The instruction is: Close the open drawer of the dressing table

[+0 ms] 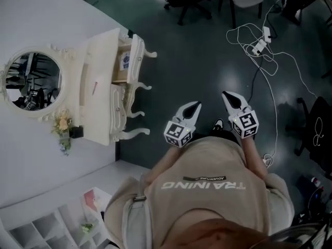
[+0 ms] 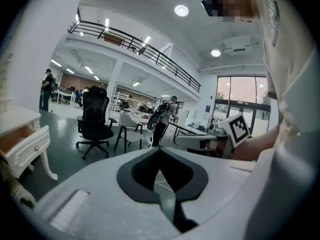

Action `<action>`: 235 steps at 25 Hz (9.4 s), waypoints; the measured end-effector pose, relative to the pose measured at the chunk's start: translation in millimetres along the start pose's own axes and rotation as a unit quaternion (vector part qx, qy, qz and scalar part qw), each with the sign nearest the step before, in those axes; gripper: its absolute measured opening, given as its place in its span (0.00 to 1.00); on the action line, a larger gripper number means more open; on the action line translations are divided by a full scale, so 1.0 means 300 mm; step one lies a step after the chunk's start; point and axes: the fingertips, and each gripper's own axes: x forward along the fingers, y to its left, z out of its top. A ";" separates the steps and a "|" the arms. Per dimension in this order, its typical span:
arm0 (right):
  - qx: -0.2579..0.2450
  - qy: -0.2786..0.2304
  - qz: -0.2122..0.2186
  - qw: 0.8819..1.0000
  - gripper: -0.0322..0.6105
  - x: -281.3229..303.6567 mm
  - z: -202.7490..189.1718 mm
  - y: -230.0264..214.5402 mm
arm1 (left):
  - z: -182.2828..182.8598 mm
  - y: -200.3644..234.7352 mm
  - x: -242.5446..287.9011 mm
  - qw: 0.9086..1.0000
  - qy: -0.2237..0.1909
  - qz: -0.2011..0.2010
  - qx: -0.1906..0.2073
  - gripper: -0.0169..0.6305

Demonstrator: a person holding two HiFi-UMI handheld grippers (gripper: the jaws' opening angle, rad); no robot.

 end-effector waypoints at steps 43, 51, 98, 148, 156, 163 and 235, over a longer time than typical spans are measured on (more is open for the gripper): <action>-0.094 0.071 0.296 0.948 0.06 1.723 0.534 -0.521 | 0.532 1.565 0.510 0.937 -0.040 0.345 -0.037 0.03; -0.113 0.135 0.416 0.892 0.06 2.004 0.468 -0.483 | 0.510 1.722 0.489 0.871 -0.064 0.470 -0.126 0.03; -0.193 0.466 0.547 0.668 0.06 2.897 -0.115 0.422 | -0.354 2.403 -0.248 0.711 0.031 0.526 -0.466 0.03; -0.213 0.540 0.471 0.665 0.06 3.202 -0.323 0.649 | -0.544 2.735 -0.677 0.700 -0.026 0.486 -0.523 0.03; -0.202 0.539 0.446 0.686 0.06 3.279 -0.302 0.720 | -0.541 2.810 -0.749 0.694 -0.032 0.507 -0.510 0.03; -0.207 0.532 0.436 0.695 0.06 3.332 -0.303 0.748 | -0.546 2.859 -0.762 0.690 -0.023 0.515 -0.507 0.03; -0.227 -0.099 0.609 0.754 0.06 2.933 1.237 1.457 | 1.137 2.654 -1.259 0.662 -0.143 0.731 0.083 0.03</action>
